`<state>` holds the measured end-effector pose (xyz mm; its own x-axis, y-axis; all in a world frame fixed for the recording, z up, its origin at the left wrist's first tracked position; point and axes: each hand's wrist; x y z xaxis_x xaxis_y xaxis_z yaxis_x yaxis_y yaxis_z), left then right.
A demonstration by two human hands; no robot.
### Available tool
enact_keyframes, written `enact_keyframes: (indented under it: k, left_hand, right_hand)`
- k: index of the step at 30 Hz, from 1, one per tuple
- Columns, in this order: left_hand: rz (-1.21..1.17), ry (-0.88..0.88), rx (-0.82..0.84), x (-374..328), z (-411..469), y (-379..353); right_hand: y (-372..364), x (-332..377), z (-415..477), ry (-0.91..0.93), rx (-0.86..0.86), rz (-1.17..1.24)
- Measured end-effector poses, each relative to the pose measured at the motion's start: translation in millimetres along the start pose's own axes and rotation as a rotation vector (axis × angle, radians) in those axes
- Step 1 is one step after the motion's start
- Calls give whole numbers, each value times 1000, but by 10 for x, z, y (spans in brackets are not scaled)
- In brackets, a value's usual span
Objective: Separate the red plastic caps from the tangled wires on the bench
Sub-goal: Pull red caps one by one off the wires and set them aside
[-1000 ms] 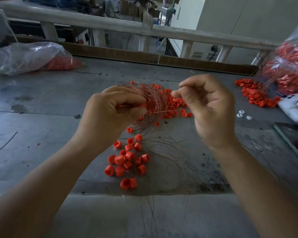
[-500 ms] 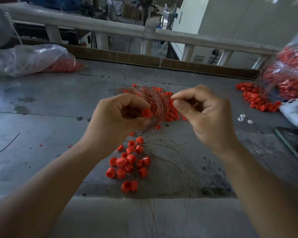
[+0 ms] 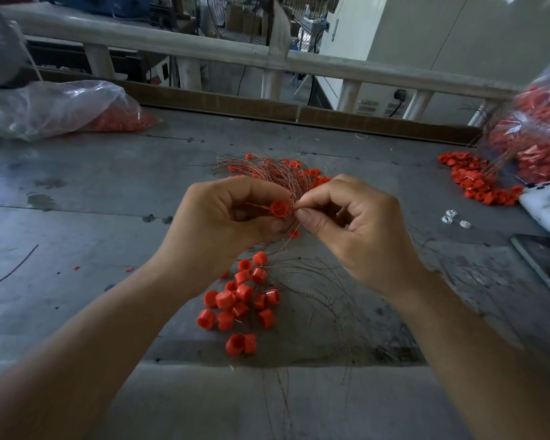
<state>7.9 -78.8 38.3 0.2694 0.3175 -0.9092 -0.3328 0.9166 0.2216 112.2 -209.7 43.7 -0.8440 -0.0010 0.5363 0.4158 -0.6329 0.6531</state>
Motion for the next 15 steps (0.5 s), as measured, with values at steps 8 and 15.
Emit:
enact_keyframes:
  k: [8,15]
  left_hand:
    - [-102,16,-30,-2,8,11]
    - [-249,38,7,33,5,45]
  right_hand:
    - [1,10,-4,3,-20,-34]
    - [20,6,-2,-16,-45,-46]
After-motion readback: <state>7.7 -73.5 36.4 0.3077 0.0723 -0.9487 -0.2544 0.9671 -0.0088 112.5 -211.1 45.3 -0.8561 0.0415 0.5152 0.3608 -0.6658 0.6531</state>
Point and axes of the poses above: each hand's wrist, its own z-axis towards the middle knuckle, its own y-axis out of the back of the hand, x = y × z, and after that the axes turned 9 degrees about x, right-handed
